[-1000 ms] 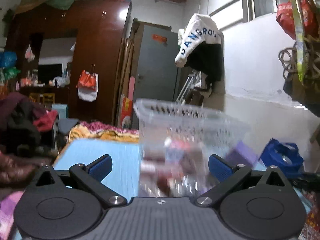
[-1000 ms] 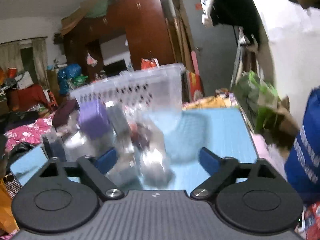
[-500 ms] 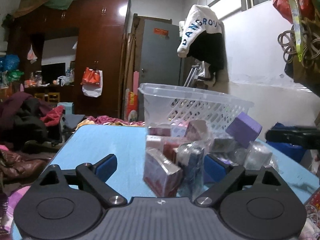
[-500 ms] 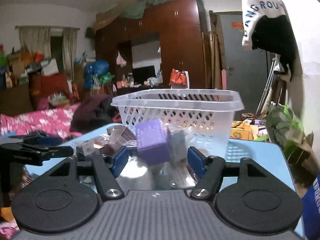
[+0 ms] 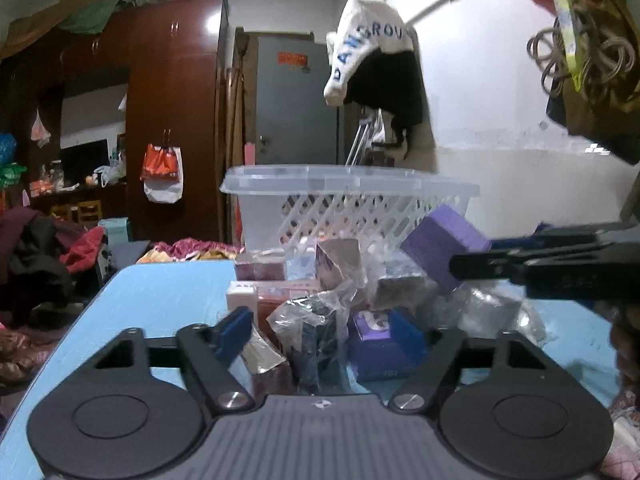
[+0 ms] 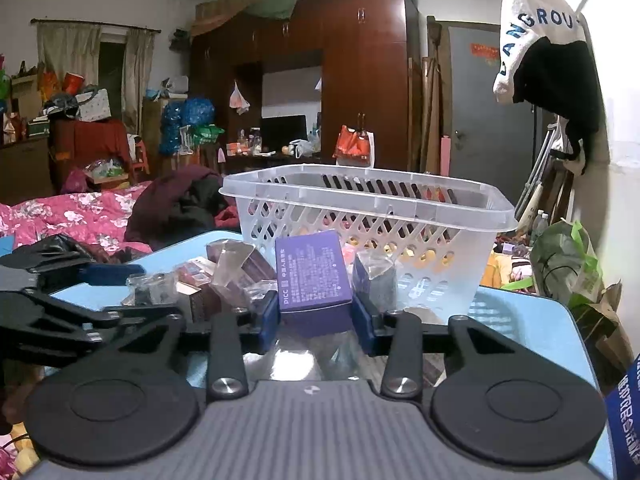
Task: Organize objects
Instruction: 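Grasp a plastic-bagged dark item with the left tool while the right tool grasps a purple box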
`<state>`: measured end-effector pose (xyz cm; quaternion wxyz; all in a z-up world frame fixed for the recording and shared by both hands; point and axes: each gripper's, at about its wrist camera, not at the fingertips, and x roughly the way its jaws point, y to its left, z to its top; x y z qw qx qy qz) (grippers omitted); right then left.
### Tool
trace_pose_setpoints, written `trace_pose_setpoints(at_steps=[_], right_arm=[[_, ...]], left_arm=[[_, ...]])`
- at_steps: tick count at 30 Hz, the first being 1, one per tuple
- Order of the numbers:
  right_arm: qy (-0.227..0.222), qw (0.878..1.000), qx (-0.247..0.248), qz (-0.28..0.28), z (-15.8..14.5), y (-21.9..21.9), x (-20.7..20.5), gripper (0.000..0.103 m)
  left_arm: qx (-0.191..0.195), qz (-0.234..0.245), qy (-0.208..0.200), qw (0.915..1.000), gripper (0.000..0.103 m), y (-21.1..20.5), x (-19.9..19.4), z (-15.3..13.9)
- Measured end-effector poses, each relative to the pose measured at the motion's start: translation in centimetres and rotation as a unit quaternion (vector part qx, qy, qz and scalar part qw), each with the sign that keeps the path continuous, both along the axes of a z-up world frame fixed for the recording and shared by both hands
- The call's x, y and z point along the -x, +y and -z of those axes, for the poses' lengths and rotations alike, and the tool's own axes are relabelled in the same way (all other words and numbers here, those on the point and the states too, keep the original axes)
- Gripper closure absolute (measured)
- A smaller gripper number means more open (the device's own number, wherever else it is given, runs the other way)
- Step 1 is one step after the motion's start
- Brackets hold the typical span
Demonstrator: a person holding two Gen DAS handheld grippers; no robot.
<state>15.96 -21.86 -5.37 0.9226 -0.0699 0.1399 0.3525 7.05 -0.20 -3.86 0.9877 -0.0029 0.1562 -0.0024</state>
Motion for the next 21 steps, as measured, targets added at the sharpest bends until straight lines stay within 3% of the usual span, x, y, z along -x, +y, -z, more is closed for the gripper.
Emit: trace_pose_setpoints(at_steps=[3,4,5,21], right_arm=[[-0.007,1.000,-0.008,0.002,-0.1,-0.3,0.2,0.060],[-0.008,1.000,-0.011,0.001,-0.2,-0.3,0.2,0.060],[-0.007,1.000,-0.015,-0.001,-0.3,-0.4,0.2,0.060],[-0.019,0.997,-0.080,0.005,-1.2,-3.3,1.6,0.060]], left_arm=[[-0.012,-0.010,0.002,0.9999,0.048,-0.3,-0.3,0.4],[-0.016,-0.012,0.000,0.9998,0.061,-0.4,-0.2,0.4],[-0.015,-0.010,-0.001,0.9998,0.063,-0.3,-0.2,0.4],[0.019,0.007,-0.059,0.9980,0.064,0.2,2.0,-1.9]])
